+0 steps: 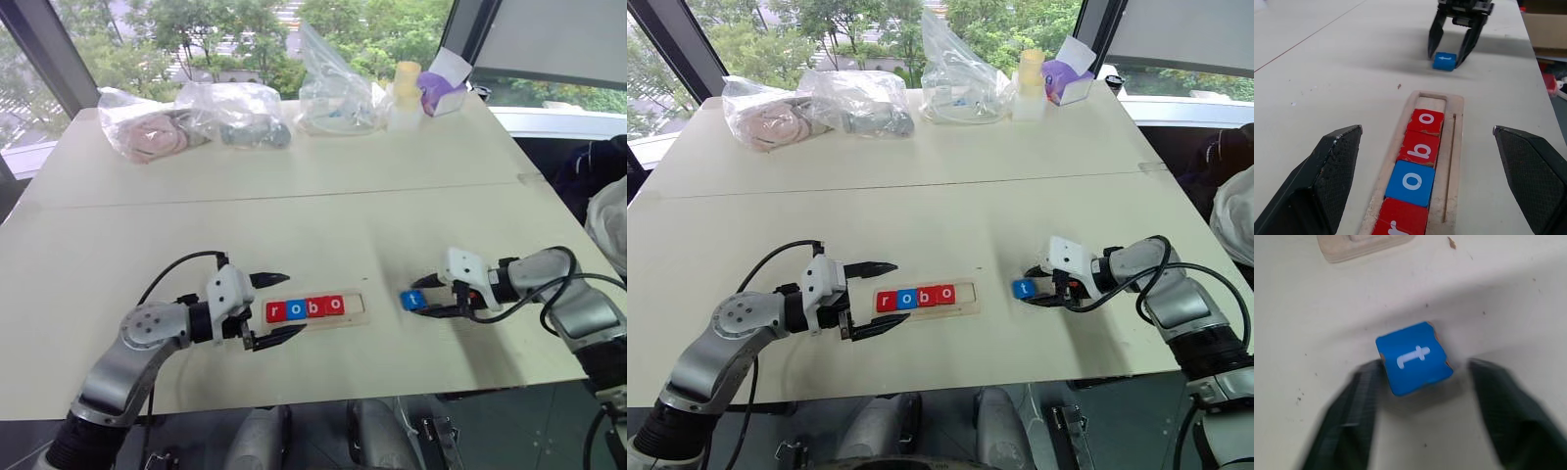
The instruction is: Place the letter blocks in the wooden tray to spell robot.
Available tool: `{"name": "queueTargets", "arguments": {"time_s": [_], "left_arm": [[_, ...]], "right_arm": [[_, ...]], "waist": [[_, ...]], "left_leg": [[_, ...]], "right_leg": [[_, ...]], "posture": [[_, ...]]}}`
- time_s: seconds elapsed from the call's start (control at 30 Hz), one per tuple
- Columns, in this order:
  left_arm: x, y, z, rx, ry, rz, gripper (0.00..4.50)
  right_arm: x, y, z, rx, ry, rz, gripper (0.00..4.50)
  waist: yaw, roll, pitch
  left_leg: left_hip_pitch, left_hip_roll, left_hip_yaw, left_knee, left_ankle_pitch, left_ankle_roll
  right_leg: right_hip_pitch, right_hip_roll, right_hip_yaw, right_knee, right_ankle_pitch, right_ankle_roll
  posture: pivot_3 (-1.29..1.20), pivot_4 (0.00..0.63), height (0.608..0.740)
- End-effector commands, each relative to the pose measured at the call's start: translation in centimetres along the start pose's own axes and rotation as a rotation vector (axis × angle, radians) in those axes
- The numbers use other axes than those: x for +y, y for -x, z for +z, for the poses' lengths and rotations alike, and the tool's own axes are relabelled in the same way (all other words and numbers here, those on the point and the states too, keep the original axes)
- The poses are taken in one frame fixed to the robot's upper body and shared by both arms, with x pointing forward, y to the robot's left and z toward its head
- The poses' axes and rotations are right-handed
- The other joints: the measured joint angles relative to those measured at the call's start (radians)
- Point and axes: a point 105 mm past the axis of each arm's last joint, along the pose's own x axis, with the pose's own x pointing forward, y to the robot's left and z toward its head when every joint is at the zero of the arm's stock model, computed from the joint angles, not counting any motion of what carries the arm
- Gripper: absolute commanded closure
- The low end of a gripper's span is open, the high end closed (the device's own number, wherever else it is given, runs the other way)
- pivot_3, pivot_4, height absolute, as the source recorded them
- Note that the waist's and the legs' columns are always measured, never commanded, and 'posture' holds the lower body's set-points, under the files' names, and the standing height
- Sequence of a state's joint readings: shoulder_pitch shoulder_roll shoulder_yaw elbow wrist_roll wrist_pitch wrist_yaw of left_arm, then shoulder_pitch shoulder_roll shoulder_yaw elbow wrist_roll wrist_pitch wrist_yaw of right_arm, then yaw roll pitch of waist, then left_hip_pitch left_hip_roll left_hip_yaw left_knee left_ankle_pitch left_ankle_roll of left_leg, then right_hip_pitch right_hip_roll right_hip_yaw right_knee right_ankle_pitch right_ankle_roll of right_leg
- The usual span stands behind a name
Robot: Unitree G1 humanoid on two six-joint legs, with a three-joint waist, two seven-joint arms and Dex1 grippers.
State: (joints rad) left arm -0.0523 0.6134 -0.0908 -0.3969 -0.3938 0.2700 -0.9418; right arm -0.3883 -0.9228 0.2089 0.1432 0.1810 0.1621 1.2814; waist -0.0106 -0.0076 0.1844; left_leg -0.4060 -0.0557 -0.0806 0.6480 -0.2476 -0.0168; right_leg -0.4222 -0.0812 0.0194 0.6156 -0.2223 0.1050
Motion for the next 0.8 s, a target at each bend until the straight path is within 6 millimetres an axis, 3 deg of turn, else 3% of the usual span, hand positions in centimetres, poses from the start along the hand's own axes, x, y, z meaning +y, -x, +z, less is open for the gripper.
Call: {"name": "queueTargets", "arguments": {"time_s": [0.03,0.23,0.4,0.8], "left_arm": [[0.1,0.2,1.2,-0.028,-0.04,0.001,0.0],[0.2,0.2,1.1,-0.027,-0.04,0.0,0.0],[0.2,0.0,1.2,-0.031,-0.043,0.001,0.0],[0.1,-0.3,1.2,-0.041,-0.038,0.022,0.0]], "right_arm": [[0.0,0.0,1.1,-0.028,0.038,-0.007,3.4],[0.8,-0.8,5.6,-0.118,0.156,0.005,3.4],[2.0,-1.9,7.6,-0.12,0.211,0.052,3.4],[2.0,-4.0,7.7,-0.091,0.22,0.075,3.4]], "waist": [[0.0,0.0,0.0],[0.0,0.0,0.0],[0.004,0.0,0.0],[0.001,0.0,0.0]], "left_leg": [[0.0,0.0,0.0,0.0,0.0,0.0],[0.0,0.0,0.0,0.0,0.0,0.0],[0.0,0.0,0.0,0.0,0.0,0.0],[0.0,0.0,0.0,0.0,0.0,0.0]], "right_leg": [[0.0,0.0,0.0,0.0,0.0,0.0],[-0.001,0.0,0.001,0.001,0.0,0.0],[-0.001,0.0,0.0,0.001,0.0,0.0],[-0.001,0.0,0.0,0.001,0.0,0.0]], "posture": [[0.0,0.15,0.74],[0.0,0.15,0.74],[0.0,0.15,0.74],[0.0,0.15,0.74]]}}
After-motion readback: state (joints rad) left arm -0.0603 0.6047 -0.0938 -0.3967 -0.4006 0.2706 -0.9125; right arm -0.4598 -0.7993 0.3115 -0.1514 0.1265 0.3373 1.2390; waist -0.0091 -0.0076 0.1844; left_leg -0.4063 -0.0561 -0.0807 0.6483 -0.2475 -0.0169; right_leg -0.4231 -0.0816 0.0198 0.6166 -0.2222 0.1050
